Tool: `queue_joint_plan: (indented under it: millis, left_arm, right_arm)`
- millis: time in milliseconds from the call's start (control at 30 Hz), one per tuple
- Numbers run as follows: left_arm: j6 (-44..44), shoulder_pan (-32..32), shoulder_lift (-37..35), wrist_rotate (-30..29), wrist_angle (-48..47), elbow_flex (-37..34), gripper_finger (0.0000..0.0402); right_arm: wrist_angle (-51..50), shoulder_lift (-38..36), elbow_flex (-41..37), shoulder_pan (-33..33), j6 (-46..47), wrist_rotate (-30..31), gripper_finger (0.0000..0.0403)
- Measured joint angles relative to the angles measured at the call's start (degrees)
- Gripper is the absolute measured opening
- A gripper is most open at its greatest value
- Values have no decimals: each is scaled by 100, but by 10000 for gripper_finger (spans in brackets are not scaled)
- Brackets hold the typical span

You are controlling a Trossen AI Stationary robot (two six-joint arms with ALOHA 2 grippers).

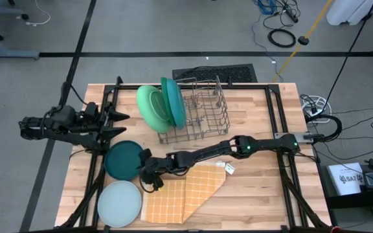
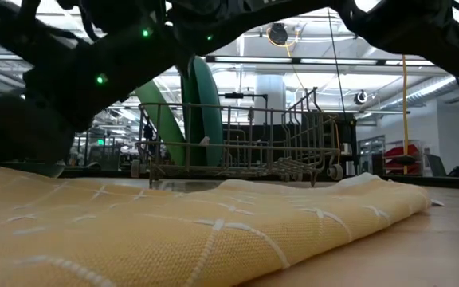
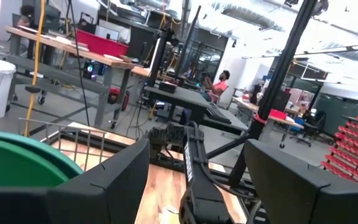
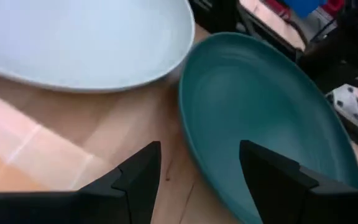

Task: Sort dishes
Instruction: Put the dark green plate on the dish rack

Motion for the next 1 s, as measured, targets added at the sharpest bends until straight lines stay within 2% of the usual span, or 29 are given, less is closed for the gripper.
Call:
queue_joint_plan:
  millis: [167,267,533,800,1000]
  left_arm:
    - [0,0,0,-7,7,0,272]
    - [0,0,0,-9,3,0,272]
    - [1,0,1,-11,2,0,272]
    - [4,0,0,-12,2,0,272]
    - [4,0,2,-13,0,0,272]
  right_arm:
    - [-69,87,-1,-57,-46,128,206]
    - [-90,98,-6,-92,-121,116,188]
    - [-158,94,-4,-133,-355,77,92]
    - [-727,91,-2,-131,-495,81,13]
    - [-942,65,9,-44,-458,135,7]
